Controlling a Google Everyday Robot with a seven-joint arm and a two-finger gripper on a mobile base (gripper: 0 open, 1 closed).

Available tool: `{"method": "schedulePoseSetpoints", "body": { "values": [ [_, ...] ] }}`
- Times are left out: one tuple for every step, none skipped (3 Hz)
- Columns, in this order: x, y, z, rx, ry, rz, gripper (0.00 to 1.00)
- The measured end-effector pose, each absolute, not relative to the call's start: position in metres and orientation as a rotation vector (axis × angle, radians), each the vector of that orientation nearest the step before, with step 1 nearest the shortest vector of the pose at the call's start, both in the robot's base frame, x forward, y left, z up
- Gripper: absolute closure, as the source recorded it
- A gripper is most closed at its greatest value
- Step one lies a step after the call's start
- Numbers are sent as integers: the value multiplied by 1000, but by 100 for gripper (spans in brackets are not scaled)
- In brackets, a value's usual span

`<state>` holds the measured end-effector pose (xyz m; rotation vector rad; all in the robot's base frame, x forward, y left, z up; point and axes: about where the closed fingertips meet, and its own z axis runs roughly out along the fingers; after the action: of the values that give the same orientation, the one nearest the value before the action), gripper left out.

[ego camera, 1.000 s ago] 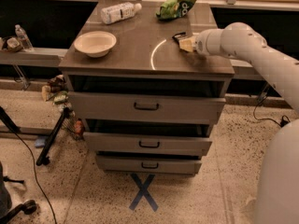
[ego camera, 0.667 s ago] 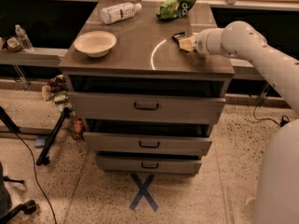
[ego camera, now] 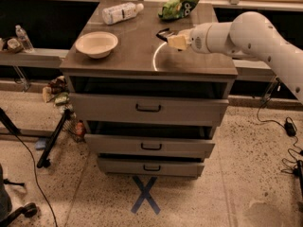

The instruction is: Move rxbar chocolate near paper bowl

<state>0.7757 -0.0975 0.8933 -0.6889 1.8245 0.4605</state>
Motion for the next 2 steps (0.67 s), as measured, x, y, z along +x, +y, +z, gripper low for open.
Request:
{"method": "schedulePoseSetpoints", "body": {
  "values": [
    [748,-48,900,-734,1788,581,100],
    [738,-7,890,-748,1771,645,100]
  ]
}}
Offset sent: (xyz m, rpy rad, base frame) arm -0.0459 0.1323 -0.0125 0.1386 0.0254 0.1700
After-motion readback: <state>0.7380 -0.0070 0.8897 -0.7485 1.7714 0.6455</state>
